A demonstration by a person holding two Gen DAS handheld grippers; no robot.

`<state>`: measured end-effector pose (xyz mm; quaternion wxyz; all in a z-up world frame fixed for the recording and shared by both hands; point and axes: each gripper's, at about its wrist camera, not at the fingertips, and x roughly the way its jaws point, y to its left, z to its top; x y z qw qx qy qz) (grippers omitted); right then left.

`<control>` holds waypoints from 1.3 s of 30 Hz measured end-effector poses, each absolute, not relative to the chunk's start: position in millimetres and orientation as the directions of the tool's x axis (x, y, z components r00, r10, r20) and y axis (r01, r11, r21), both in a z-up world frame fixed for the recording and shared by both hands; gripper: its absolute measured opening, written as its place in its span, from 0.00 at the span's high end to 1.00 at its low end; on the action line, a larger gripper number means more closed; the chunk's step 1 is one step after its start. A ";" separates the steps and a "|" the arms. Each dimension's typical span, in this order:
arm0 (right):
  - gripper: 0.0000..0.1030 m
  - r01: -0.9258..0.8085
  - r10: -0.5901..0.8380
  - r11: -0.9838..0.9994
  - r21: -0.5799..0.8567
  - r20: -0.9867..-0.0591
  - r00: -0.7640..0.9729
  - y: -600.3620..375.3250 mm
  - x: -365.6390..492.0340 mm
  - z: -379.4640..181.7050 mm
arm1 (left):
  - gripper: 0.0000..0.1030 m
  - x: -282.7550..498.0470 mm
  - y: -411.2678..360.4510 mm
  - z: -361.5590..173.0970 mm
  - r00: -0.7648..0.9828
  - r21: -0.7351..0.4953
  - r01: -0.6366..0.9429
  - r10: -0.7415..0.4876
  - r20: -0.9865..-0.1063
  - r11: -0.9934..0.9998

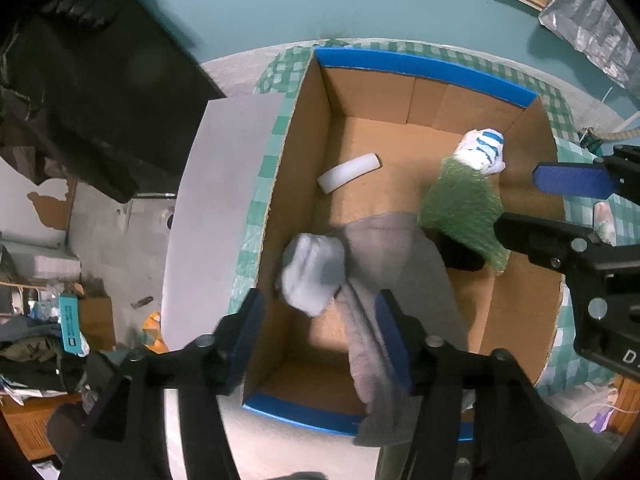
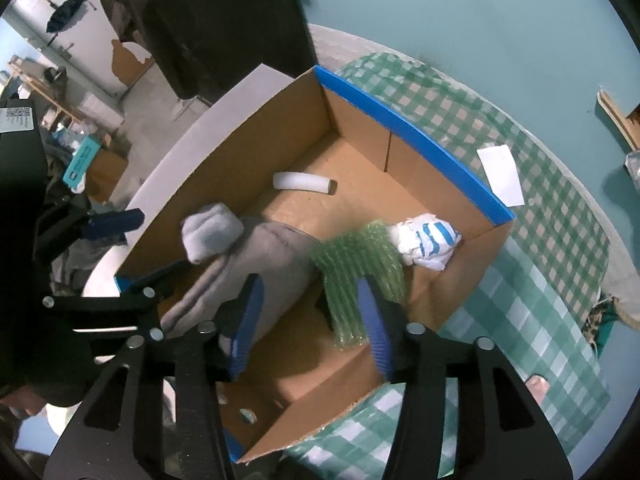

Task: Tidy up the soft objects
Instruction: 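Open the left tool to drop the grey sock while the right tool drops the glittery cloth, then lower the right tool onto the lime-green towel while the left tool lowers onto the plastic-wrapped bundle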

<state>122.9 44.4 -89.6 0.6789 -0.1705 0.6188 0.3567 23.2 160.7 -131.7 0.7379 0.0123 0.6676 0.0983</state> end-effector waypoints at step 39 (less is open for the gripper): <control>0.42 -0.551 0.299 0.810 0.201 -0.950 0.093 -87.0 105.5 -38.3 | 0.36 17.6 69.0 -77.1 0.195 0.167 0.051 0.154 -0.969 0.985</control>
